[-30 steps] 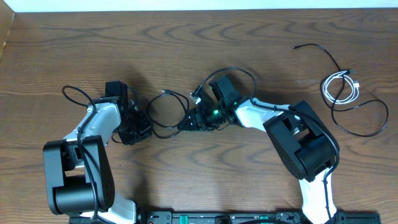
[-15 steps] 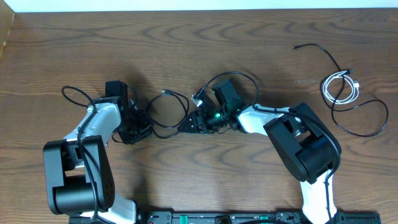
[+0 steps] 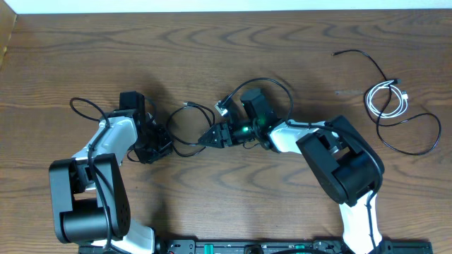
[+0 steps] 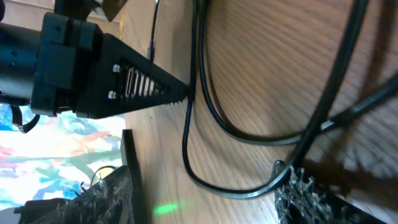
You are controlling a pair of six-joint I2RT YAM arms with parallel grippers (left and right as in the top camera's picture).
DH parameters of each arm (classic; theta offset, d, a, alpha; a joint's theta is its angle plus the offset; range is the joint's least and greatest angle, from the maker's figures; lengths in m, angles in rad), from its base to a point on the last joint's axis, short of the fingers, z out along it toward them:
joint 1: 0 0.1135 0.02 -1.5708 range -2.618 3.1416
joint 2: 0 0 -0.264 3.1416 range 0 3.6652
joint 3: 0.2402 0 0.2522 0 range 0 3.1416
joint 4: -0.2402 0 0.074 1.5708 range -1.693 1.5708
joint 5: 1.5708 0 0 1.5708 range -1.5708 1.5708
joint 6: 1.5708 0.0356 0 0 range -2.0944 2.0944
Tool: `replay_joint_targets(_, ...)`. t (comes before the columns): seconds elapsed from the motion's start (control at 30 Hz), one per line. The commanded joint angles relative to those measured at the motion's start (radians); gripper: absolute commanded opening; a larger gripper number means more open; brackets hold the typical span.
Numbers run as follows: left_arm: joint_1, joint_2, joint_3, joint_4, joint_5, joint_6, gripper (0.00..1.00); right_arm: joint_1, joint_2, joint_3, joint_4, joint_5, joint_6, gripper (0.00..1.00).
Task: Untangle cables
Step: 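Hold the black cable with both grippers and pull them apart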
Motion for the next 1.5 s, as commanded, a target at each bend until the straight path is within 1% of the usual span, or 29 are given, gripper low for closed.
replay_joint_targets(0.0,0.002,0.008,-0.023,-0.007,-0.018,-0.013,0.09,0.015,0.071,-0.016,0.052,-0.037,-0.010,0.69)
replay_joint_targets(0.27,0.002,0.008,-0.023,-0.006,-0.018,-0.013,0.09,0.015,0.135,-0.014,0.239,-0.120,0.042,0.67)
replay_joint_targets(0.53,0.002,0.008,-0.023,0.014,-0.018,-0.013,0.09,0.017,0.141,-0.014,0.354,-0.164,0.041,0.62)
replay_joint_targets(0.6,0.002,0.008,-0.023,0.016,-0.018,-0.013,0.09,0.018,0.141,-0.014,0.373,-0.167,0.041,0.62)
replay_joint_targets(1.0,0.002,0.008,-0.024,0.039,-0.018,-0.018,0.09,0.017,0.142,-0.014,0.375,-0.154,0.040,0.62)
replay_joint_targets(1.47,0.002,0.008,-0.024,0.061,-0.018,-0.024,0.09,0.017,0.142,-0.014,0.376,-0.152,0.061,0.64)
